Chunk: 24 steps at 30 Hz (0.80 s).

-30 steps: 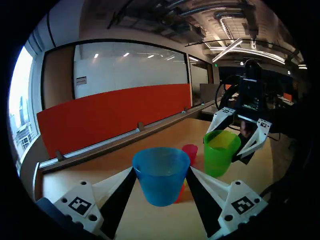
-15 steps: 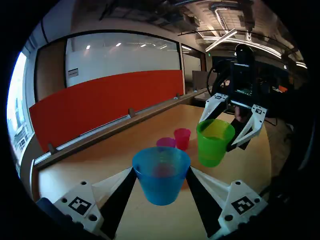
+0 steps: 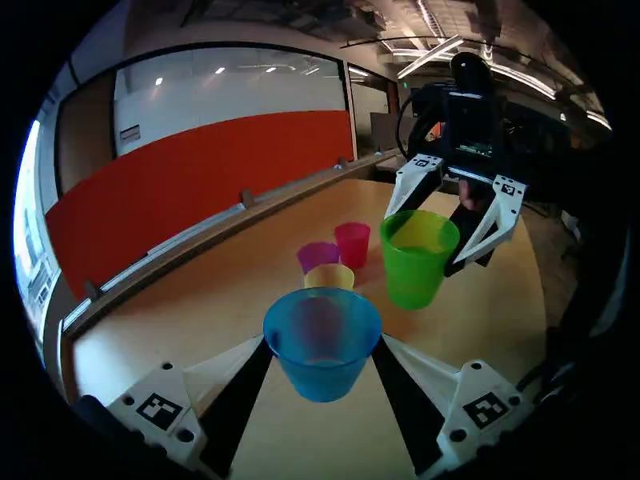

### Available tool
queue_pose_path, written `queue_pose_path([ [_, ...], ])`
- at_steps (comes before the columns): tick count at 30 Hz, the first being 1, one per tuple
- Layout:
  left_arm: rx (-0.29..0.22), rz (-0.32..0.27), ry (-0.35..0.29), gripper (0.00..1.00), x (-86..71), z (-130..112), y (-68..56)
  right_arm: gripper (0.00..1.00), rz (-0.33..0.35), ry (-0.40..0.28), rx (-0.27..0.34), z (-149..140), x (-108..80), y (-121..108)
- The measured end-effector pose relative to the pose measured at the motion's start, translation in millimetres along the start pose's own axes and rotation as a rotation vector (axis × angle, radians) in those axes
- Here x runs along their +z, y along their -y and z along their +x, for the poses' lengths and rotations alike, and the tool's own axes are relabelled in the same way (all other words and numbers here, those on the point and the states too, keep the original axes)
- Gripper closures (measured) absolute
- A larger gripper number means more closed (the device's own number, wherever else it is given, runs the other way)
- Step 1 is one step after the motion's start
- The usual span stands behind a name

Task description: Pour water

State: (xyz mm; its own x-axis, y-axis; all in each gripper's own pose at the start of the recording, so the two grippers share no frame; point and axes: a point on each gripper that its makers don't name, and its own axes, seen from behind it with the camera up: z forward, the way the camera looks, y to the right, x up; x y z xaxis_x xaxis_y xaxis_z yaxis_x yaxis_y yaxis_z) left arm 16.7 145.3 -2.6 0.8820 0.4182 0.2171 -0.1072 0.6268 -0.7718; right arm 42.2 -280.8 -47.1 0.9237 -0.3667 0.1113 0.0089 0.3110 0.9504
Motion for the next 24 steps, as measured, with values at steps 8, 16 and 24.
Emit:
queue_pose_path([
  [8, 0.027, -0.025, 0.054, 0.14, 7.5, -19.5, -5.3, 0.08, 0.002, 0.04, 0.003, -18.3, 2.8, -3.5],
  [16, 0.053, -0.052, 0.103, 0.14, 16.6, -37.1, -10.5, 0.08, 0.007, 0.076, 0.014, -36.9, 7.6, -7.9],
  [24, 0.042, -0.068, 0.134, 0.14, 25.8, -53.0, -12.4, 0.08, 0.012, 0.111, 0.025, -55.1, 12.2, -11.9],
])
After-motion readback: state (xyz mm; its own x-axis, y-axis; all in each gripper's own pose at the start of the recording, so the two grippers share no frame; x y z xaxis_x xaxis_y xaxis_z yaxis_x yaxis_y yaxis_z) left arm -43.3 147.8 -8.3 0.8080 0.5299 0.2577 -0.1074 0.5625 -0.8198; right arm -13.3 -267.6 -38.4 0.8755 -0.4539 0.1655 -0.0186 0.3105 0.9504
